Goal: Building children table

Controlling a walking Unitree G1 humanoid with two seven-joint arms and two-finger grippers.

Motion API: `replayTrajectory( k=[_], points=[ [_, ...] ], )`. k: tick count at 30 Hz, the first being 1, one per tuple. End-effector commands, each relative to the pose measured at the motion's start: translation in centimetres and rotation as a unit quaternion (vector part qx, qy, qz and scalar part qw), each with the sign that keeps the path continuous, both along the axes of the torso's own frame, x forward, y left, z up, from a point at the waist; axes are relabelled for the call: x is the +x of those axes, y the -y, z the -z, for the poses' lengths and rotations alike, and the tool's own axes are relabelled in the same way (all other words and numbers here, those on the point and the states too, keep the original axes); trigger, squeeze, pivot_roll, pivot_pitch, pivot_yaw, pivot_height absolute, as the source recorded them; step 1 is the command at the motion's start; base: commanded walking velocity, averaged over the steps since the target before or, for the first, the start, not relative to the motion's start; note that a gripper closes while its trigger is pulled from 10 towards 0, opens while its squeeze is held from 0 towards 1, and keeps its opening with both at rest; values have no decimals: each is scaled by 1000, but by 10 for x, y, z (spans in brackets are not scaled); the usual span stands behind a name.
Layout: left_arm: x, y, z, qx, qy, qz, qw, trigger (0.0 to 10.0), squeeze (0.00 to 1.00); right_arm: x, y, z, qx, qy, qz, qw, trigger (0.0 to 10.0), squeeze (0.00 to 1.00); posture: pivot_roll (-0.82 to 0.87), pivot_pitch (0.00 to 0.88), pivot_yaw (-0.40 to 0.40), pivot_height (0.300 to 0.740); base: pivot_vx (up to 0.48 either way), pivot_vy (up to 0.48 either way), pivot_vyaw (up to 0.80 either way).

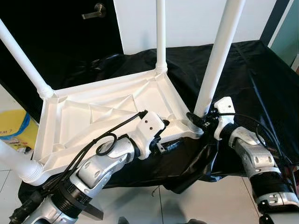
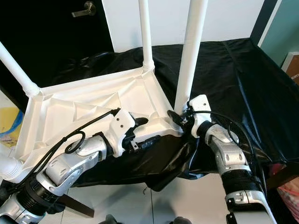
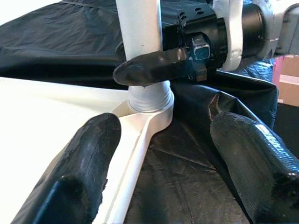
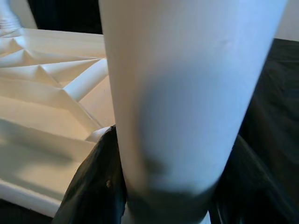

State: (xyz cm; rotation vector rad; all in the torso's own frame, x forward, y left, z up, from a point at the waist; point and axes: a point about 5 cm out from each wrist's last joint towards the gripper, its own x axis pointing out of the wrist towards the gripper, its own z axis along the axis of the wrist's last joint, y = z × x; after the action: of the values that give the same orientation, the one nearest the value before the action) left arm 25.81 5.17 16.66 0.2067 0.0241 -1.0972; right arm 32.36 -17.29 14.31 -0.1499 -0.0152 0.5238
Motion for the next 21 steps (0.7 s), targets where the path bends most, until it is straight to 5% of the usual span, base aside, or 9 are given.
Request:
replayTrajectory(
  k=[1, 12, 18, 21],
  points=[
    [-7, 0, 0, 11, -15, 98, 995, 10000, 0, -2, 1, 9, -2, -16, 33, 999, 10000, 0, -114, 61, 85, 740, 0, 0, 0],
    [2, -11, -3, 14, -11, 78, 997, 10000, 0, -7, -17, 10, 51, -10, 147, 988, 10000, 0, -114, 65, 77, 740, 0, 0, 0],
    [3, -15, -4, 14, -9, 72, 997, 10000, 0, -11, -28, 14, 74, -11, 227, 971, 10000, 0, -113, 66, 68, 740, 0, 0, 0],
    [3, -13, -4, 14, -8, 71, 997, 10000, 0, -17, -38, 20, 80, -14, 298, 951, 10000, 0, -112, 72, 62, 740, 0, 0, 0]
  ],
)
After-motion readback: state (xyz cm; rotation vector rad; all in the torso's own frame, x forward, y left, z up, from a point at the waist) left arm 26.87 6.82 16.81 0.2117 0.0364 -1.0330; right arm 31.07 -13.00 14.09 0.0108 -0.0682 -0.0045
